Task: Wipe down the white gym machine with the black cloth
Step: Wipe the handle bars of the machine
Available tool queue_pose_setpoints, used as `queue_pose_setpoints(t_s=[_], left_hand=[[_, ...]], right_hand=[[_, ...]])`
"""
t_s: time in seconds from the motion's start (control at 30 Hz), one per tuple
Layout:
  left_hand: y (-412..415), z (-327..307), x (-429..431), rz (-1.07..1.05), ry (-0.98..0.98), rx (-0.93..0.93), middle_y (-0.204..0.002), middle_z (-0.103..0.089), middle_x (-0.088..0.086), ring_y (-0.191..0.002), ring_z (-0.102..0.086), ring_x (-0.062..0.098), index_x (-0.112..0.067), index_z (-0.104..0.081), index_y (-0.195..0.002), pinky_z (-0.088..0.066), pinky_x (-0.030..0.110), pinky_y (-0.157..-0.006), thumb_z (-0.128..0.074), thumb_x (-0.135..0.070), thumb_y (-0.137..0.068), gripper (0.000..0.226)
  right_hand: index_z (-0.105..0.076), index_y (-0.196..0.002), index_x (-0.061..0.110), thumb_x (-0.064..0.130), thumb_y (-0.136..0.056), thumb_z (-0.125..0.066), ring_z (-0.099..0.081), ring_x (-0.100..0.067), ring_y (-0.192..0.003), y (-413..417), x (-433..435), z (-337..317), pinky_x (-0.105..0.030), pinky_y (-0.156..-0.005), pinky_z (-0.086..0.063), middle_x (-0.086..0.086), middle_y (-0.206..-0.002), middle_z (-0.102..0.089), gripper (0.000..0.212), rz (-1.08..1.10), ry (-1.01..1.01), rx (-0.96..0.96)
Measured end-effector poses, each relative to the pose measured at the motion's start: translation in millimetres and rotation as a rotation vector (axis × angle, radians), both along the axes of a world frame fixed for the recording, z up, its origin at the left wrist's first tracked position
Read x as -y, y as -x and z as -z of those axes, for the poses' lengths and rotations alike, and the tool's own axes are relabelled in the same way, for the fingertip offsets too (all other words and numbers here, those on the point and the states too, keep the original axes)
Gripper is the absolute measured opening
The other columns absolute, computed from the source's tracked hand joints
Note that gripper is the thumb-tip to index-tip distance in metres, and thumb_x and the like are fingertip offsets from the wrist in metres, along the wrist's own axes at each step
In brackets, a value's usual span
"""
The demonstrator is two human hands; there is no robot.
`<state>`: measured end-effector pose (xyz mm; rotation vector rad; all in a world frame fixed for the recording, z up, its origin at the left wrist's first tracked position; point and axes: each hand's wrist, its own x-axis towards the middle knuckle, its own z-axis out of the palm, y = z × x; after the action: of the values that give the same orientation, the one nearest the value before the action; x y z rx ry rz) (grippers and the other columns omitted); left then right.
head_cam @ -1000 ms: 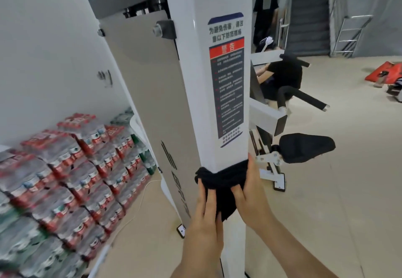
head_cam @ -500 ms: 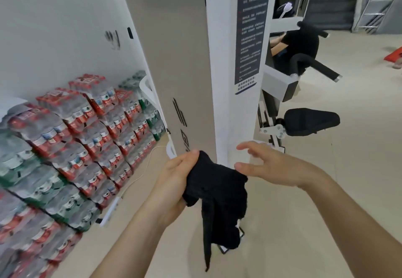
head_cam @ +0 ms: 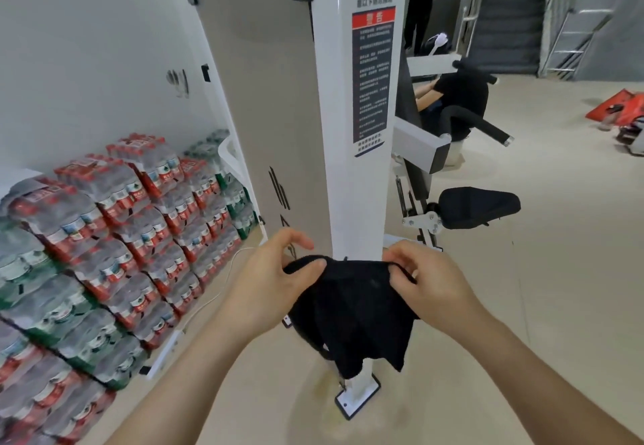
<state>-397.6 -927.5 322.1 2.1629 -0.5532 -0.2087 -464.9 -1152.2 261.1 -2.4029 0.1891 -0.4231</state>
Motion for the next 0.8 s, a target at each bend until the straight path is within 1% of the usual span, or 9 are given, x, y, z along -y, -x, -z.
queue_pose_setpoints(t_s=[0.1, 0.2, 0.27, 0.37, 0.47, 0.53, 0.63, 0.73, 0.8], left_hand=[[-7.8, 5.3, 18.7, -0.037, -0.132, 0.164, -0.063, -0.065, -0.011, -0.057, -0.058, 0.004, -0.034, -0.060, -0.081, -0.046, 0.025, -0.055, -0.062, -0.042, -0.091, 0.012], [-19.2, 4.1, 40.2, -0.017, -0.184, 0.154, -0.076, -0.070, -0.014, -0.070, -0.064, 0.001, -0.036, -0.064, -0.081, -0.054, 0.025, -0.065, -0.067, -0.039, -0.088, 0.008], [-31.5, 3.4, 54.8, -0.135, -0.118, 0.216, -0.079, -0.068, -0.017, -0.076, -0.062, -0.001, -0.037, -0.063, -0.081, -0.051, 0.022, -0.069, -0.066, -0.031, -0.091, 0.012], [-52.0, -7.4, 78.5, -0.481, 0.050, 0.467, -0.092, -0.056, -0.017, -0.092, -0.052, 0.005, -0.037, -0.066, -0.091, -0.043, 0.025, -0.084, -0.065, -0.028, -0.092, 0.009], [-75.2, -23.4, 104.9, -0.772, 0.182, 0.667, -0.100, -0.043, -0.008, -0.101, -0.041, 0.011, -0.039, -0.067, -0.097, -0.038, 0.030, -0.093, -0.067, -0.029, -0.091, 0.012], [-88.6, -27.3, 130.6, -0.838, 0.426, 0.536, -0.096, -0.051, -0.003, -0.091, -0.051, 0.008, -0.043, -0.064, -0.092, -0.049, 0.031, -0.087, -0.067, -0.025, -0.091, 0.018], [-97.6, -18.5, 160.8, -0.938, 0.845, 0.298, -0.079, -0.057, -0.006, -0.073, -0.057, 0.023, -0.044, -0.056, -0.082, -0.053, 0.046, -0.065, -0.069, -0.023, -0.090, 0.026], [-96.6, -9.1, 172.7, -0.992, 0.959, 0.279, -0.078, -0.062, -0.005, -0.071, -0.055, 0.015, -0.034, -0.062, -0.075, -0.047, 0.037, -0.063, -0.066, -0.016, -0.093, 0.026], [-93.8, -1.2, 183.1, -0.954, 1.004, 0.285, -0.086, -0.069, -0.002, -0.079, -0.063, 0.013, -0.025, -0.071, -0.087, -0.053, 0.030, -0.069, -0.057, -0.016, -0.099, 0.021]], right_hand=[[-0.065, -0.096, 0.025, 0.028, -0.095, -0.058, -0.051, -0.011, -0.078, -16.8, 33.9, -10.1, -0.029, -0.066, -0.041, 0.013, -0.086, -0.053, 0.008, 0.043, 0.245, 0.064], [-0.064, -0.096, 0.021, 0.035, -0.099, -0.052, -0.048, -0.013, -0.071, -43.2, 62.8, -22.8, -0.031, -0.059, -0.037, 0.012, -0.078, -0.048, 0.018, 0.104, 0.335, 0.119], [-0.063, -0.093, 0.020, 0.039, -0.100, -0.051, -0.050, -0.017, -0.063, -68.2, 80.5, -33.0, -0.031, -0.054, -0.036, 0.010, -0.066, -0.052, 0.023, 0.118, 0.351, 0.182], [-0.064, -0.091, 0.018, 0.034, -0.098, -0.057, -0.057, -0.016, -0.060, -109.7, 95.9, -61.5, -0.029, -0.056, -0.042, 0.007, -0.063, -0.060, 0.019, 0.020, 0.100, 0.397], [-0.060, -0.087, 0.027, 0.024, -0.097, -0.061, -0.064, -0.006, -0.080, -141.5, 91.0, -87.0, -0.022, -0.073, -0.051, 0.014, -0.080, -0.064, 0.010, -0.079, -0.224, 0.605], [-0.057, -0.095, 0.031, 0.020, -0.100, -0.056, -0.064, 0.004, -0.088, -152.4, 79.5, -87.7, -0.009, -0.077, -0.046, 0.020, -0.087, -0.066, 0.012, -0.190, -0.501, 0.587], [-0.056, -0.123, 0.025, 0.026, -0.105, -0.038, -0.058, 0.012, -0.104, -160.2, 62.9, -69.2, -0.004, -0.085, -0.042, 0.032, -0.103, -0.065, 0.025, -0.330, -0.758, 0.499], [-0.050, -0.138, 0.005, 0.037, -0.107, -0.025, -0.055, -0.001, -0.120, -176.8, 61.2, -47.9, -0.020, -0.102, -0.045, 0.012, -0.123, -0.064, 0.051, -0.409, -0.820, 0.507], [-0.057, -0.126, 0.001, 0.048, -0.105, -0.022, -0.057, -0.006, -0.110, -186.1, 62.4, -33.6, -0.028, -0.099, -0.049, 0.008, -0.116, -0.064, 0.062, -0.436, -0.830, 0.500]])
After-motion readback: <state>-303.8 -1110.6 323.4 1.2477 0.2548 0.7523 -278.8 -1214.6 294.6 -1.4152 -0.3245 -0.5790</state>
